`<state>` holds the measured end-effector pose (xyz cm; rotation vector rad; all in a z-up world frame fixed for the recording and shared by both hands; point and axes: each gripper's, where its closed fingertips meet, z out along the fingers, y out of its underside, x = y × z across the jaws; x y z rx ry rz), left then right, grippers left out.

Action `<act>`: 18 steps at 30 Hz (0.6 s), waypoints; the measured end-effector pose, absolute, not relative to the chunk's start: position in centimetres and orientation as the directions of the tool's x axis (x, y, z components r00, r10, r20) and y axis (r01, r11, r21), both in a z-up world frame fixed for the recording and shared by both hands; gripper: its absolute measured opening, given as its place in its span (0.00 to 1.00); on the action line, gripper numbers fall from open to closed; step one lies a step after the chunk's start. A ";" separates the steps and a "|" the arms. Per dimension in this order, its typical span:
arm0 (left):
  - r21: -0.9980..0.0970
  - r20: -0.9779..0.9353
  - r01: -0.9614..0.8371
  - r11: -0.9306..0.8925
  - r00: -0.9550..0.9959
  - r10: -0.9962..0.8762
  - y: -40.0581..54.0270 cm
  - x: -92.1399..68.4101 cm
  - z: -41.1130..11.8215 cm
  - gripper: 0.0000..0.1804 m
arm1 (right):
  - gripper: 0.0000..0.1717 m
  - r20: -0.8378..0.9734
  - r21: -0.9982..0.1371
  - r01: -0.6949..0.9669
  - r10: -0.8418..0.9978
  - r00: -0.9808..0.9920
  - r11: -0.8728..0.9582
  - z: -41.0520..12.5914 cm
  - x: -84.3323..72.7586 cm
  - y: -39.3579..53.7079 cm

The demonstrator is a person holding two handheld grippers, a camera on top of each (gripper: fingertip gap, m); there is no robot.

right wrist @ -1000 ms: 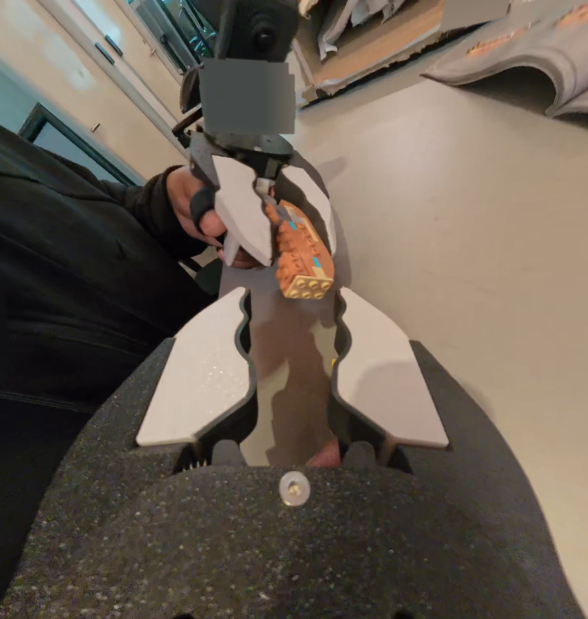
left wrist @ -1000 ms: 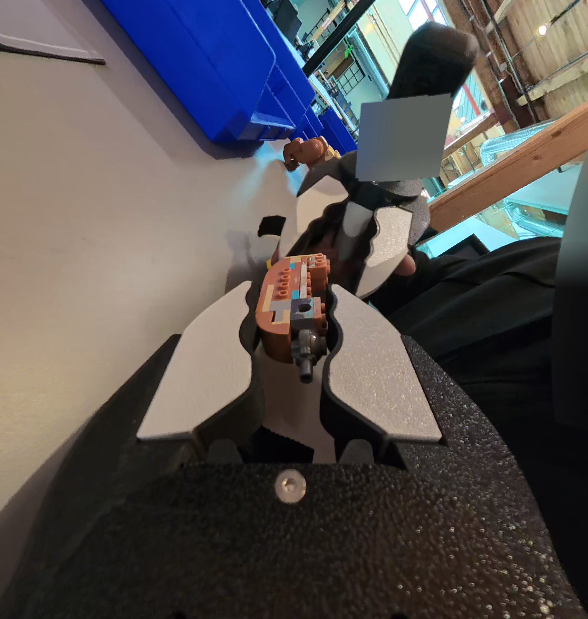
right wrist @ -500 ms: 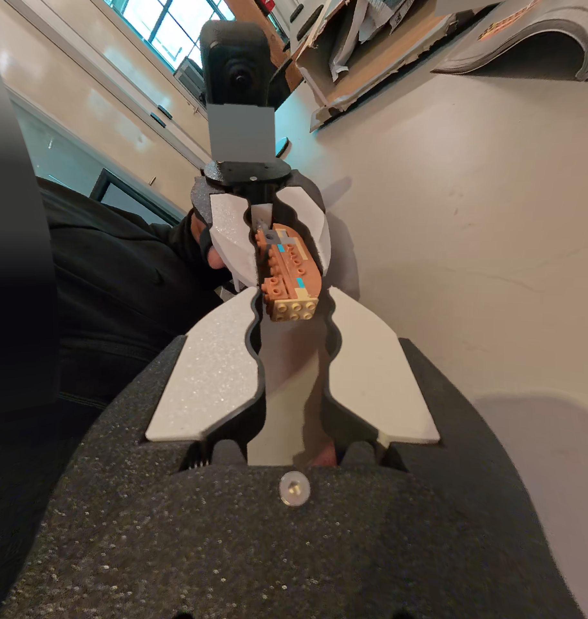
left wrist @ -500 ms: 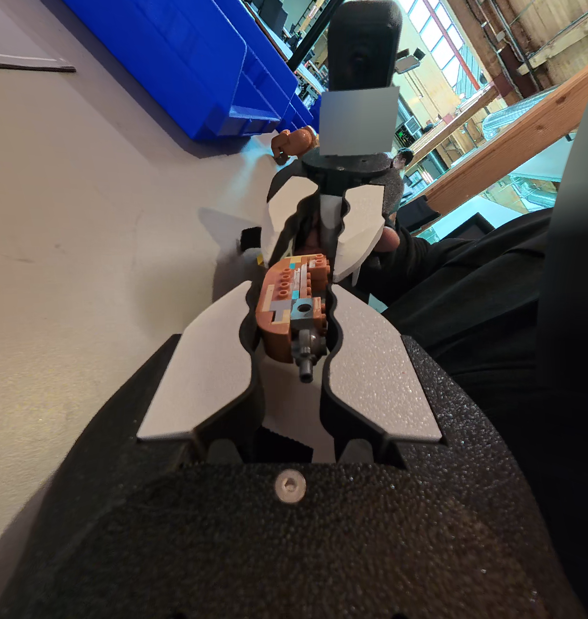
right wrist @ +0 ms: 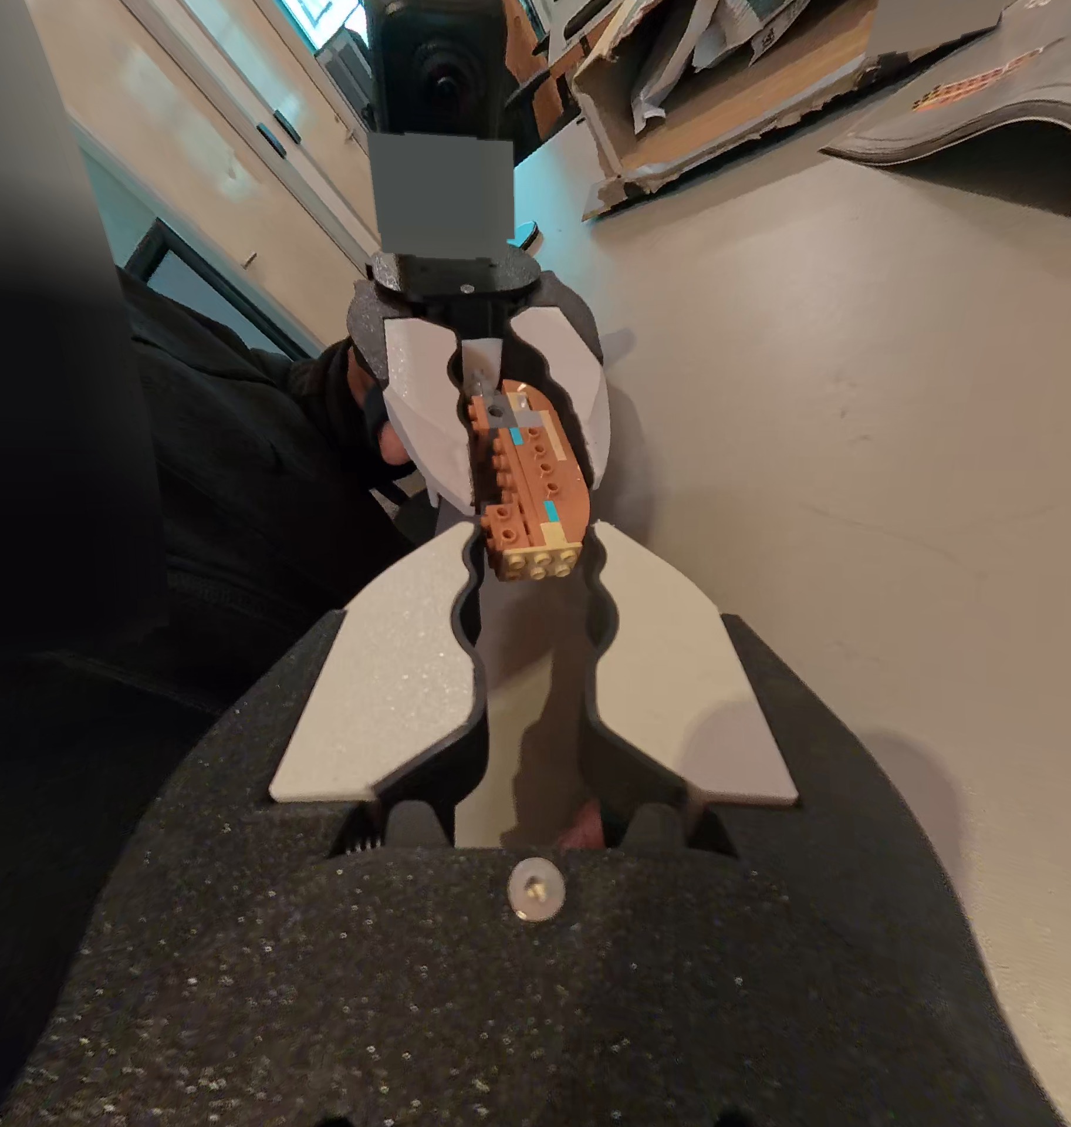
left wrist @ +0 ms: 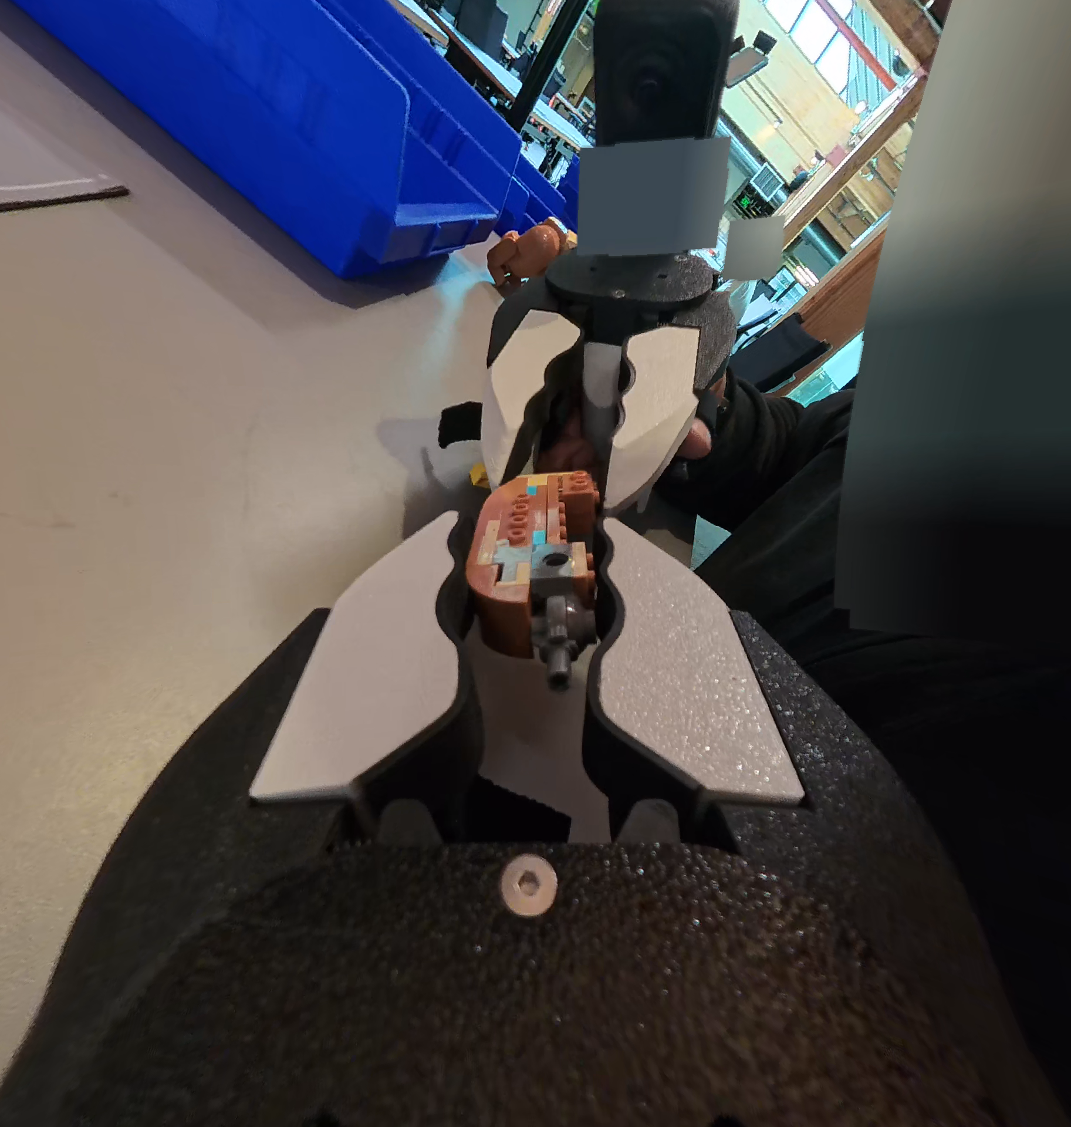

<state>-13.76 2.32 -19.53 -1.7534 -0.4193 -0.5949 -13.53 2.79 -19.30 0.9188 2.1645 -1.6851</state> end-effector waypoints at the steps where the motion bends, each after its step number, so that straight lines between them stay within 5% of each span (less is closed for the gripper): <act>1: -0.788 0.586 0.561 -0.255 0.810 -0.029 2.3 -13.7 -19.5 0.20 | 0.18 -0.535 -0.786 0.601 0.328 -0.779 0.146 -19.4 -13.4 2.8; 18: -0.827 0.533 0.510 -0.238 0.845 -0.040 2.2 -13.8 -19.1 0.20 | 0.18 -0.396 -0.856 0.482 0.364 -0.843 0.188 -19.3 -13.4 2.6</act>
